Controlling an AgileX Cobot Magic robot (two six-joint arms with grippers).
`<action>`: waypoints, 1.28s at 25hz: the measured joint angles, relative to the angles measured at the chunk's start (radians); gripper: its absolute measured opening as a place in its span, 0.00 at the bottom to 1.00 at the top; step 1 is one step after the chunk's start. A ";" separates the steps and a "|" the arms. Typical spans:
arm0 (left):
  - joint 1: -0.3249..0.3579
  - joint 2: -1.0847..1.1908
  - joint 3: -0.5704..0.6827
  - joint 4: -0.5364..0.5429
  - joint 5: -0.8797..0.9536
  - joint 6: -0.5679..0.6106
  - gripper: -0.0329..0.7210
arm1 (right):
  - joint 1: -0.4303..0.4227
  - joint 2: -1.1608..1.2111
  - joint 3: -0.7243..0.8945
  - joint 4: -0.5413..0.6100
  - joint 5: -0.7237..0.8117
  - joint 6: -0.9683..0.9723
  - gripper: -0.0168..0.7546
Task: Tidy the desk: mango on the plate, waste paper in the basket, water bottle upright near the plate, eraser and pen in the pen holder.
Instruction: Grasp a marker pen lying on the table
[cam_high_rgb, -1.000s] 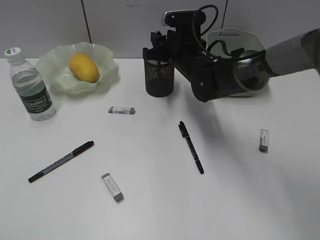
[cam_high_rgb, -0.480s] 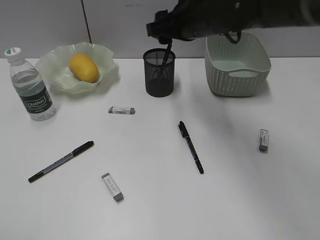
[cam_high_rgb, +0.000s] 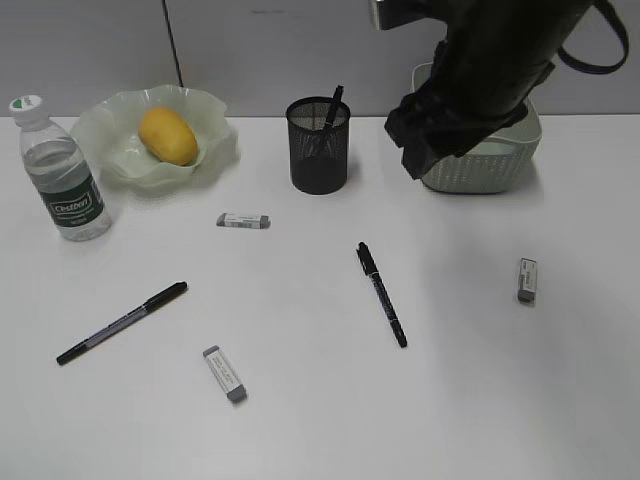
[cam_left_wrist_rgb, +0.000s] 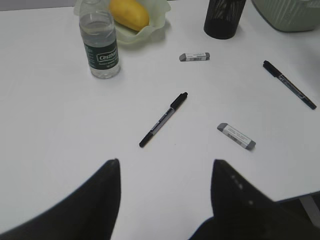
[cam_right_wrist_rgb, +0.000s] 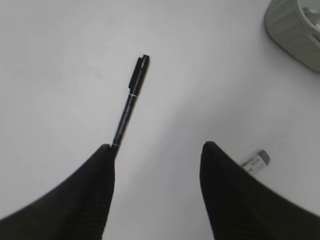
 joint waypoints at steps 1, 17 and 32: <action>0.000 0.000 0.000 0.000 0.000 0.000 0.63 | 0.000 -0.013 0.007 -0.017 0.012 0.004 0.59; 0.000 0.000 0.000 0.000 0.000 0.000 0.63 | 0.000 -0.510 0.558 -0.034 0.030 0.096 0.59; 0.000 0.000 0.000 0.000 0.000 0.000 0.63 | 0.000 -1.156 0.794 -0.041 0.166 0.146 0.81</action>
